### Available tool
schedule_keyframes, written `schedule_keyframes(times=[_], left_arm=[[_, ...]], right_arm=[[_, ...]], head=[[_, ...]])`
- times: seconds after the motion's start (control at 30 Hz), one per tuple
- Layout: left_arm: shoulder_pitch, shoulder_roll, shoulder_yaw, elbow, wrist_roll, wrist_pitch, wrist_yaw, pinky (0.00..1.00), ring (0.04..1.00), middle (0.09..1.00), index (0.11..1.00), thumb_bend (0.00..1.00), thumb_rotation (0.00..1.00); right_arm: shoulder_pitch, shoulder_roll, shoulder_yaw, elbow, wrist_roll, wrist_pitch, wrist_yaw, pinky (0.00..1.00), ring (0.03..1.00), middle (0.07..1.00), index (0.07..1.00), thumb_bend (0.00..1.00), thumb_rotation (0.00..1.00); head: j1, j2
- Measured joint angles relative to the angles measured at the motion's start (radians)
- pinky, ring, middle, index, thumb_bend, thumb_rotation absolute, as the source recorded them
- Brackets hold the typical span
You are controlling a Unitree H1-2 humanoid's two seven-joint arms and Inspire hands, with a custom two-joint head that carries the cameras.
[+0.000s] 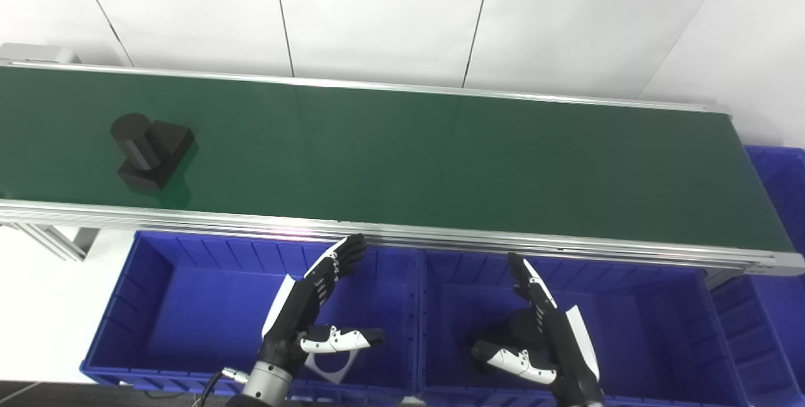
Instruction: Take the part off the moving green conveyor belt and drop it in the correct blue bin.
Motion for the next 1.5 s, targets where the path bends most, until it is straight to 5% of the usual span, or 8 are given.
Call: schedule_keyframes(times=[0.53, 0.93, 1.07, 1.27, 1.5], left_arm=[[-0.012, -0.003, -0.008, 0.037, 0.016, 0.000, 0.019, 0.85, 0.870, 0.878, 0.879, 0.88, 0.26], [-0.042, -0.023, -0.064, 0.101, 0.067, -0.003, 0.071, 0.84, 0.863, 0.868, 0.869, 0.91, 0.30], [-0.056, -0.024, -0.085, 0.118, 0.076, -0.003, 0.101, 0.87, 0.874, 0.880, 0.875, 0.91, 0.32], [-0.063, -0.024, -0.120, 0.154, 0.093, -0.004, 0.127, 0.89, 0.887, 0.885, 0.873, 0.91, 0.32], [-0.077, -0.011, -0.144, 0.172, 0.088, -0.004, 0.151, 0.89, 0.893, 0.889, 0.878, 0.90, 0.32]], right_arm=[[-0.023, -0.005, -0.030, -0.043, 0.049, -0.051, 0.002, 0.93, 0.924, 0.946, 0.934, 0.96, 0.50], [-0.094, -0.054, -0.056, -0.072, 0.157, -0.054, 0.057, 0.95, 0.938, 0.941, 0.952, 0.94, 0.47], [-0.109, -0.053, -0.065, -0.079, 0.149, -0.054, 0.061, 0.90, 0.906, 0.923, 0.940, 0.94, 0.48], [-0.127, -0.037, -0.064, -0.078, 0.151, -0.054, 0.063, 0.96, 0.927, 0.921, 0.939, 0.95, 0.46], [-0.144, -0.032, -0.066, -0.079, 0.083, -0.053, 0.066, 0.87, 0.884, 0.908, 0.915, 0.94, 0.49]], head=[[0.047, -0.006], [0.232, -0.078], [0.233, -0.084], [0.218, -0.120], [0.176, -0.133]])
